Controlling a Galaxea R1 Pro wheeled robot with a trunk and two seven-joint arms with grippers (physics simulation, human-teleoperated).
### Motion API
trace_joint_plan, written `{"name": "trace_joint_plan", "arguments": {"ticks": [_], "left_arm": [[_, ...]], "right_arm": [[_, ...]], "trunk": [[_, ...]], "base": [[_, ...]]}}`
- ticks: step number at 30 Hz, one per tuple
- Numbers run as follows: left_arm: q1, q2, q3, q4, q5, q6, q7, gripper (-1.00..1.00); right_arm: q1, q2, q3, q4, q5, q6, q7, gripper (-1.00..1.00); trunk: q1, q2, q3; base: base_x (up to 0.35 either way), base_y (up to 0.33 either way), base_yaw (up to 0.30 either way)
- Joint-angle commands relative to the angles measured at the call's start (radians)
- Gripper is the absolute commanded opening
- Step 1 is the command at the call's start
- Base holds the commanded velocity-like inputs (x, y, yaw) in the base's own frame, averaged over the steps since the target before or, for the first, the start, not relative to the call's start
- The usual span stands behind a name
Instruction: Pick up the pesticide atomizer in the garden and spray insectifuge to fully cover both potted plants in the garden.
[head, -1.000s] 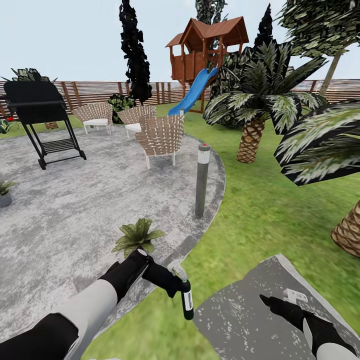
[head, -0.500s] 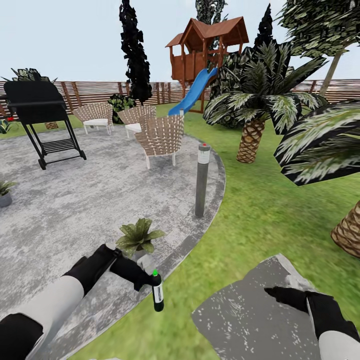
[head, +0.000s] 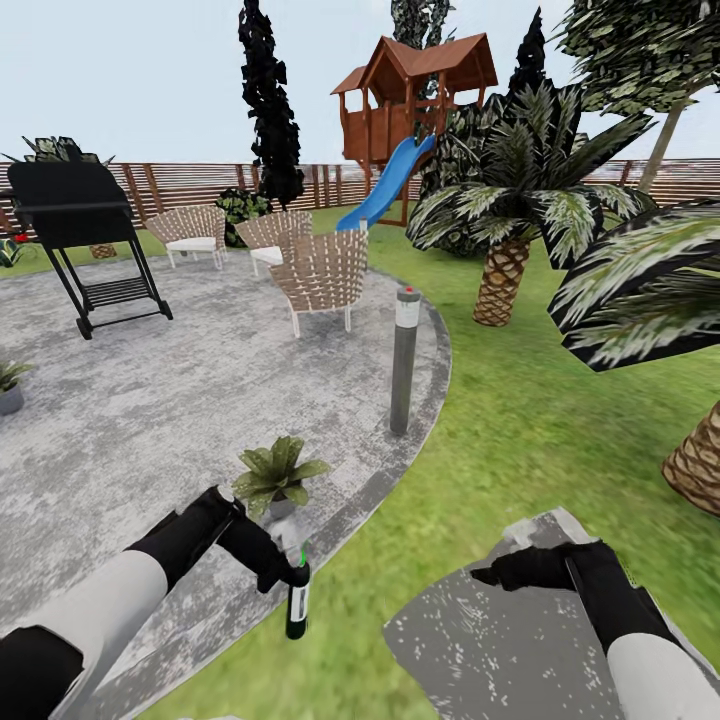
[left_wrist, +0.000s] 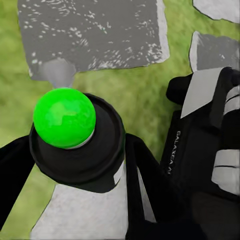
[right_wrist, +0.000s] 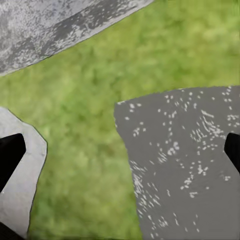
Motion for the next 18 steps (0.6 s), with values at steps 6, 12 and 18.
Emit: {"name": "trace_joint_plan", "arguments": {"ticks": [6,12,18], "left_arm": [[-0.023,0.009,-0.002,-0.005,-0.027,-0.263,-0.160,-1.00],[-0.068,0.009,-0.001,-0.007,-0.028,-0.276,-0.161,-1.00],[-0.083,0.005,0.000,-0.006,-0.130,-0.275,-0.158,-1.00]], "right_arm": [[-0.092,0.011,0.115,-0.002,0.006,0.006,0.239,1.00],[-0.114,0.097,0.119,-0.002,0.006,0.006,0.245,-1.00],[-0.136,0.112,0.120,-0.003,0.005,0.005,0.249,-1.00]], "trunk": [[0.000,0.000,-0.001],[0.000,0.000,-0.001],[0.000,0.000,-0.001]], "base": [[0.000,0.000,0.000],[0.000,0.000,0.000],[0.000,0.000,0.000]]}}
